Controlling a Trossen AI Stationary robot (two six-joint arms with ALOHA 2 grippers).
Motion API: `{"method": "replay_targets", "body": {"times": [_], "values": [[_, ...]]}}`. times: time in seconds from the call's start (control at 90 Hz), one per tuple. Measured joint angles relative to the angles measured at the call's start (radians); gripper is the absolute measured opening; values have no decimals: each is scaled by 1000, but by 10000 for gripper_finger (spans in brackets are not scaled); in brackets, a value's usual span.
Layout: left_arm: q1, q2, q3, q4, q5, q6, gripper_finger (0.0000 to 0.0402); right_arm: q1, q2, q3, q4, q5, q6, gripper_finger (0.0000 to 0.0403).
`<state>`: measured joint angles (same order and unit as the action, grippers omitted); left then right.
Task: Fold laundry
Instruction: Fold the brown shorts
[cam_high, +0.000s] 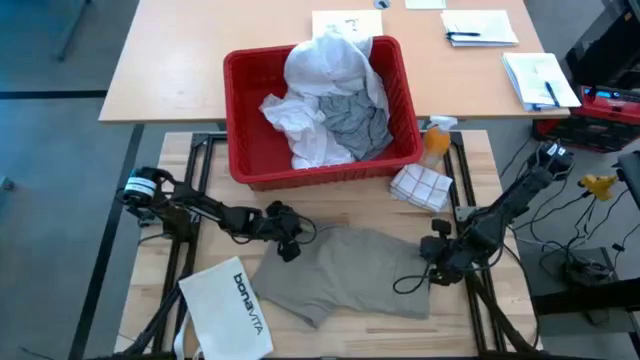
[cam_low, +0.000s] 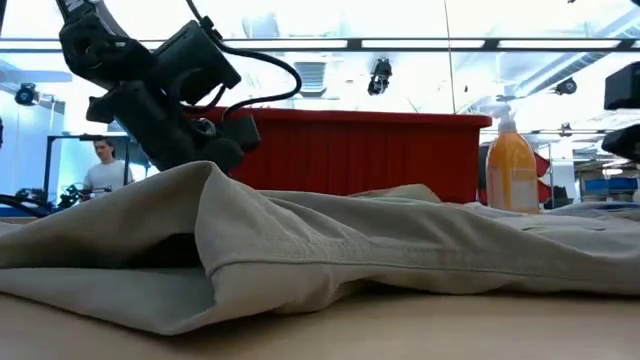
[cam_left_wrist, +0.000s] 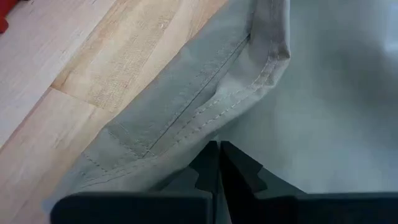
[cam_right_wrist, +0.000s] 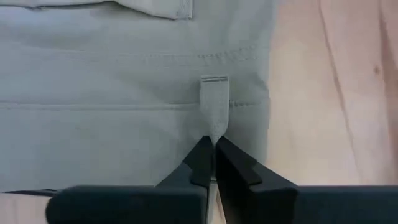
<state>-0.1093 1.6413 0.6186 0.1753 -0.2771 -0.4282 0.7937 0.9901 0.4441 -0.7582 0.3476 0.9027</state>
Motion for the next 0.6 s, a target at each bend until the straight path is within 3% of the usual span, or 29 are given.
{"method": "replay_targets", "body": {"times": [0.322, 0.6], "values": [[0, 0, 0, -4, 0, 0, 0, 0, -1, 33, -45, -119, 38, 0], [0, 0, 0, -6, 0, 0, 0, 4, -7, 44, -51, -146, 79, 0]]}}
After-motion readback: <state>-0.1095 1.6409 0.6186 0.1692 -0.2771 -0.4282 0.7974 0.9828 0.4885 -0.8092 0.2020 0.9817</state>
